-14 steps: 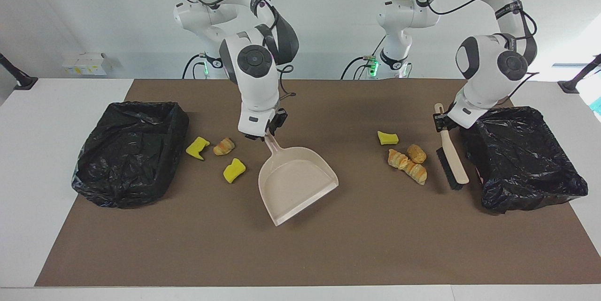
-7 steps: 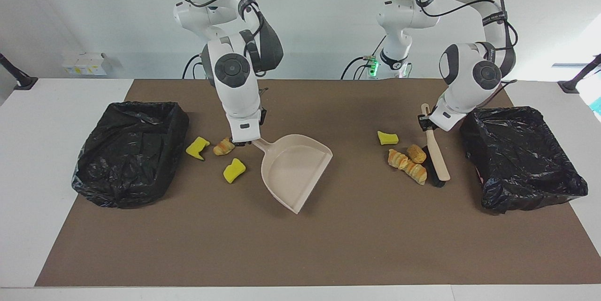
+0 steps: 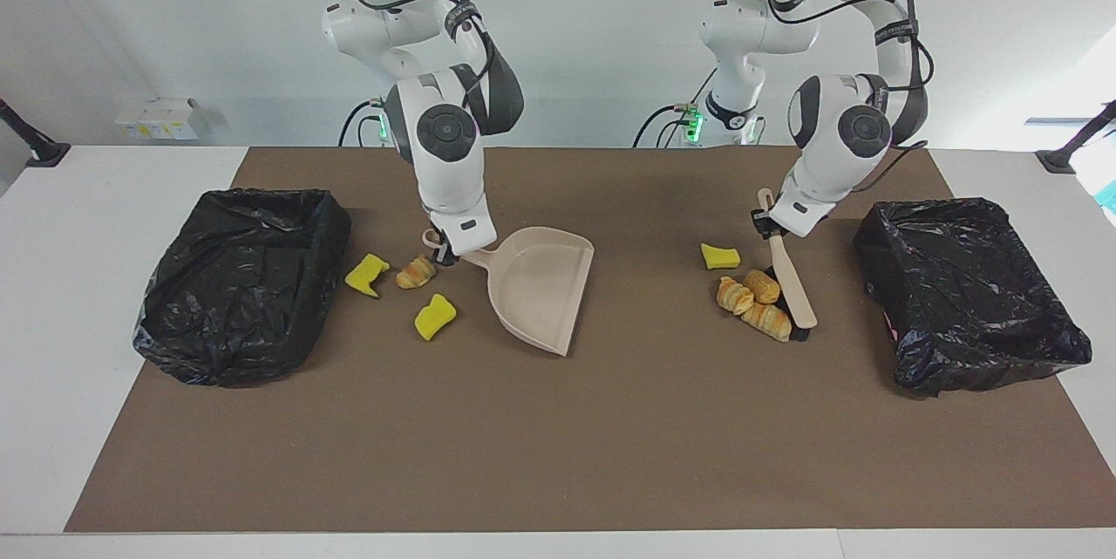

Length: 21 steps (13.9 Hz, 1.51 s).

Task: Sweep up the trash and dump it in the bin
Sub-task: 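Set the dustpan down with the right gripper while the left gripper aims the brush, then sweep the bread pieces into the dustpan with the left gripper's brush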

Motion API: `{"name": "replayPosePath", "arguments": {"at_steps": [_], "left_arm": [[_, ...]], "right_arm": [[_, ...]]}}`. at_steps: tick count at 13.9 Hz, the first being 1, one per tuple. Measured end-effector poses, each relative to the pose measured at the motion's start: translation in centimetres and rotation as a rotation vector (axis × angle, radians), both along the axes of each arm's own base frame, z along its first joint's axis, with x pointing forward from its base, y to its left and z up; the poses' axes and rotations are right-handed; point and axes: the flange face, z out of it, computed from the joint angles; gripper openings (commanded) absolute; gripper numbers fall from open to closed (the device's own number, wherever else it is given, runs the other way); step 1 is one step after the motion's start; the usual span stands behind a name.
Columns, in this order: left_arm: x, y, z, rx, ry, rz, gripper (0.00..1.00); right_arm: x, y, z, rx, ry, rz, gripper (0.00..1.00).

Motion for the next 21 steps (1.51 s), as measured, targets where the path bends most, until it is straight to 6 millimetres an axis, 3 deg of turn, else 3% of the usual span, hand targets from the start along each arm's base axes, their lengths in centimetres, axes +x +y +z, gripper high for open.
{"name": "replayPosePath", "arguments": {"at_steps": [3, 6, 11, 15, 21], "left_arm": [[-0.1, -1.4, -0.2, -0.004, -0.03, 0.007, 0.0], [-0.4, -3.1, -0.3, -0.014, -0.037, -0.012, 0.0], [-1.4, -6.6, -0.5, -0.056, -0.036, -0.02, 0.0], [-3.0, -11.8, -0.4, -0.096, -0.05, -0.042, 0.0], [-7.0, -20.2, -0.2, -0.167, -0.068, -0.094, 0.0]], "right_arm": [[-0.3, 0.6, -0.5, -0.052, -0.008, 0.102, 0.0], [-1.4, 3.1, -1.2, -0.075, -0.018, 0.162, 0.0], [-1.1, 3.9, -1.5, -0.064, -0.049, 0.156, 0.0], [-0.9, 4.8, -2.8, -0.059, -0.063, 0.147, 0.0], [-0.7, 5.1, -2.9, -0.049, -0.082, 0.144, 0.0]]}}
